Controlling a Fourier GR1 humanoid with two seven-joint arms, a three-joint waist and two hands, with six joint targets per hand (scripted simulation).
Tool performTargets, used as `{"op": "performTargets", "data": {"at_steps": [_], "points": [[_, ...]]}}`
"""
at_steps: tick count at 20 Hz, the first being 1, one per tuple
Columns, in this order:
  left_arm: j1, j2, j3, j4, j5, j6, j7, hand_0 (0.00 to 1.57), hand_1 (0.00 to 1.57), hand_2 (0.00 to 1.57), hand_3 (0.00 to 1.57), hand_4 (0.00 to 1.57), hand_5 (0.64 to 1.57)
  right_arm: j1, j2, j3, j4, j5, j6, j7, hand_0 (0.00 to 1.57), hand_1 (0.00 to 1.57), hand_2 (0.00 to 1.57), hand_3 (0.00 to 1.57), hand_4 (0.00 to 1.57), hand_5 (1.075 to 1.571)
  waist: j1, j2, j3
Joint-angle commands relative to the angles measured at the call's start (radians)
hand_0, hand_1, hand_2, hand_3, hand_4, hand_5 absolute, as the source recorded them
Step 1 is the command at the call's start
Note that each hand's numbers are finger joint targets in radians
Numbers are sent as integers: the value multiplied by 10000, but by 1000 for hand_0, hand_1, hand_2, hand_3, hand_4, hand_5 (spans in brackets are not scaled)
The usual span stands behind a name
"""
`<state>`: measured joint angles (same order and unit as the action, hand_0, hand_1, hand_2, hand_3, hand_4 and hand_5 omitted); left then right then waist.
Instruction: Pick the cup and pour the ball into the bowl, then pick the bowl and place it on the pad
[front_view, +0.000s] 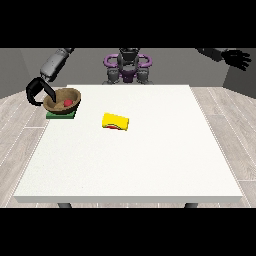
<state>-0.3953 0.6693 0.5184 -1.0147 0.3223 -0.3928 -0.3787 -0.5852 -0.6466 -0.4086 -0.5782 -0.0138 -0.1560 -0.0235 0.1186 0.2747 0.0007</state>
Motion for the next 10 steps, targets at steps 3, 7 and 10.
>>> {"op": "performTargets", "data": {"at_steps": [3,7,10], "points": [[577,-377,-411,-221,-186,19,339,0,0,0,0,1158,1547,110,392,350,237,185,-32,229,0,0,140,93,0,1370,-13,-1120,-3],[-136,-1770,-1891,-2021,-396,964,2120,0,0,0,0,902,1559,-701,-626,468,761,316,853,1411,0,0,0,0,0,1354,65,-2065,18],[570,-2361,-2131,-1198,-840,1306,1971,0,0,0,0,902,1559,-1142,290,950,-185,252,1106,1927,0,0,0,0,416,1383,-349,-3500,-22]]}}
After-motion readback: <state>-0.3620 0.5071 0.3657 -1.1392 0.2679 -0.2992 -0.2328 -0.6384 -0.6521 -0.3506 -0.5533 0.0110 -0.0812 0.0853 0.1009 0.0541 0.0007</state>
